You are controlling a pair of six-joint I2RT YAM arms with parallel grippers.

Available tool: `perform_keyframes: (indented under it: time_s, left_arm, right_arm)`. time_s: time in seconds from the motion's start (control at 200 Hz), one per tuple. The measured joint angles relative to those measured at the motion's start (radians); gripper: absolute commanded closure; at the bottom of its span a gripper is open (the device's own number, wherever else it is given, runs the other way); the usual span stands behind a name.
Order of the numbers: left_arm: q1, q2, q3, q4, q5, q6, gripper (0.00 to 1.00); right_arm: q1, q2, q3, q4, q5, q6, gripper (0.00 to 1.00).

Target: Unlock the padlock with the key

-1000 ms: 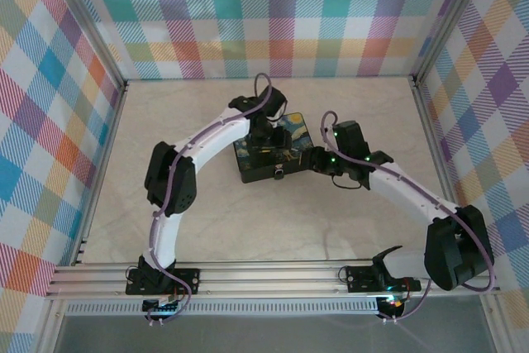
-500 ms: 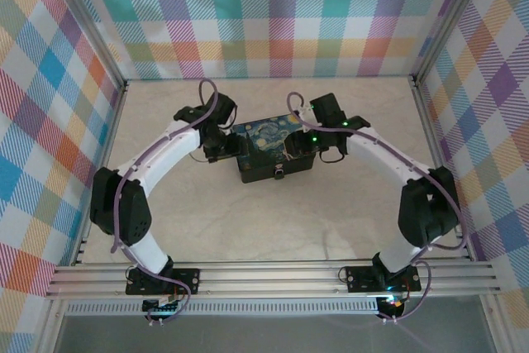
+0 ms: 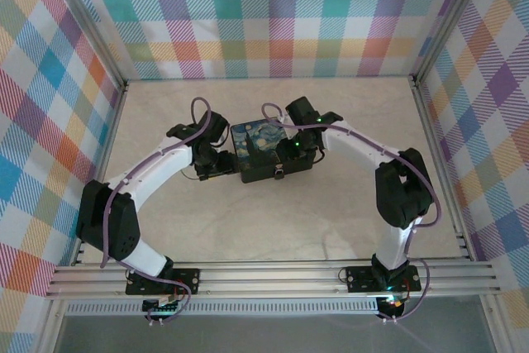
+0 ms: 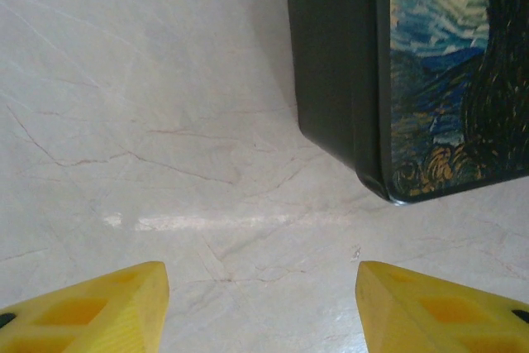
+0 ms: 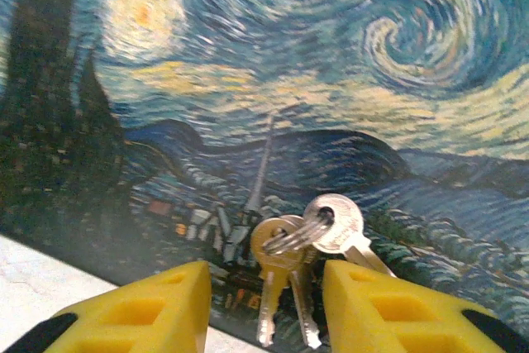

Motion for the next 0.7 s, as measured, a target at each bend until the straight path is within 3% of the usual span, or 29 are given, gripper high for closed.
perform_keyframes:
  time_s: [0.3, 0.465, 0.565, 0.7]
  left_arm:
    - [0.007, -0.001, -0.005, 0.019, 0.000, 0.004, 0.39]
    - [0.007, -0.004, -0.034, 0.051, 0.031, 0.003, 0.39]
    - [0.007, -0.004, -0.046, 0.061, 0.052, 0.002, 0.39]
    - [0.007, -0.004, -0.048, 0.076, 0.066, 0.002, 0.39]
  right_arm:
    - [0.001, 0.010, 0.010, -0.007, 0.048, 0.032, 0.73]
    - [0.007, 0.017, 0.022, -0.001, 0.071, 0.083, 0.62]
    - [0.014, 0.025, 0.029, 0.008, 0.094, 0.100, 0.61]
    - [0.033, 0.044, 0.051, 0.006, 0.146, 0.116, 0.70]
